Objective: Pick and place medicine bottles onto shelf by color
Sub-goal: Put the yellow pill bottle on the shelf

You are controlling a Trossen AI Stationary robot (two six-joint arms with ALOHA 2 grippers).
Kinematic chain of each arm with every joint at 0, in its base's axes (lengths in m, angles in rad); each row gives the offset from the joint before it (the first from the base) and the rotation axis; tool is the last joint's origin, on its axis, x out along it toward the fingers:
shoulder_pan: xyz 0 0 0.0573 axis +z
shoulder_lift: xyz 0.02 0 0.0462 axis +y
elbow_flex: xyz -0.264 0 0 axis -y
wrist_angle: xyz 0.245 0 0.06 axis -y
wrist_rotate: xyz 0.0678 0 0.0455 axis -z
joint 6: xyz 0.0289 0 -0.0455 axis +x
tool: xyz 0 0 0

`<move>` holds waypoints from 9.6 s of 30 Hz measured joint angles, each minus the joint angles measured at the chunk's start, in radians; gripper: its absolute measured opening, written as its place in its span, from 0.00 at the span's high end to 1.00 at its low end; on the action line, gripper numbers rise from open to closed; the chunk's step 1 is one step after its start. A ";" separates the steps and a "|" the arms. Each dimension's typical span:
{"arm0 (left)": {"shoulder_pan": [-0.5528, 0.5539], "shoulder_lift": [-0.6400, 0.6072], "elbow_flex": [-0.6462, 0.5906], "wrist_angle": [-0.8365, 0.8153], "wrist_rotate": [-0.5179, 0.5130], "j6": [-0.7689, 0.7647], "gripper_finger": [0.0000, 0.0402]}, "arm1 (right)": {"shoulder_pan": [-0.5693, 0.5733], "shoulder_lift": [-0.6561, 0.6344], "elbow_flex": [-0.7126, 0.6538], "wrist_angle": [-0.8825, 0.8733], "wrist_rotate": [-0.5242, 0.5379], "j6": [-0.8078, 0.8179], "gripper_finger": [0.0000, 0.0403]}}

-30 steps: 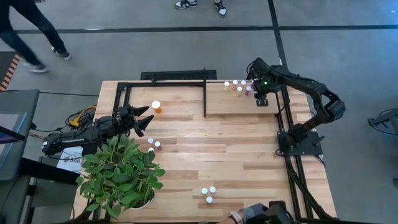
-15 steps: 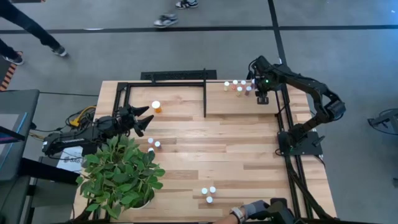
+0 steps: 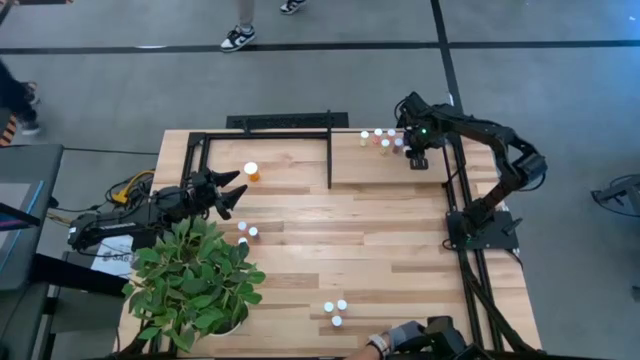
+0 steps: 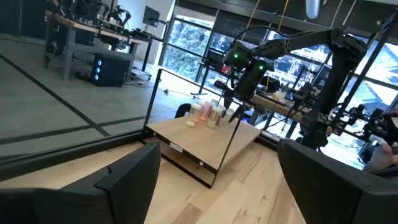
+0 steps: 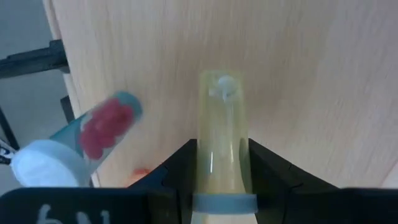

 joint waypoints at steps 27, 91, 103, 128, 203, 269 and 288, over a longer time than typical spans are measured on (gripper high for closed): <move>0.000 0.000 0.000 0.000 0.000 0.000 0.22 | -0.054 -0.044 0.000 0.012 -0.031 -0.105 0.63; 0.000 0.000 0.000 0.000 0.000 0.000 0.22 | -0.040 -0.007 0.001 -0.020 0.023 -0.230 0.59; 0.000 0.000 0.000 0.000 0.000 0.000 0.22 | -0.048 -0.007 0.027 -0.027 0.023 -0.303 0.42; 0.000 0.000 0.000 0.000 0.000 0.000 0.22 | -0.049 -0.008 0.242 -0.297 0.065 -0.859 0.42; 0.000 0.000 0.000 0.000 0.000 0.000 0.22 | -0.022 0.102 0.242 -0.295 0.117 -1.787 0.65; 0.000 0.000 0.000 0.000 0.000 0.000 0.22 | -0.107 0.104 0.242 -0.201 0.219 -1.980 0.66; 0.000 0.000 0.000 0.000 0.000 0.000 0.22 | -0.105 0.104 0.242 -0.171 0.220 -1.937 0.53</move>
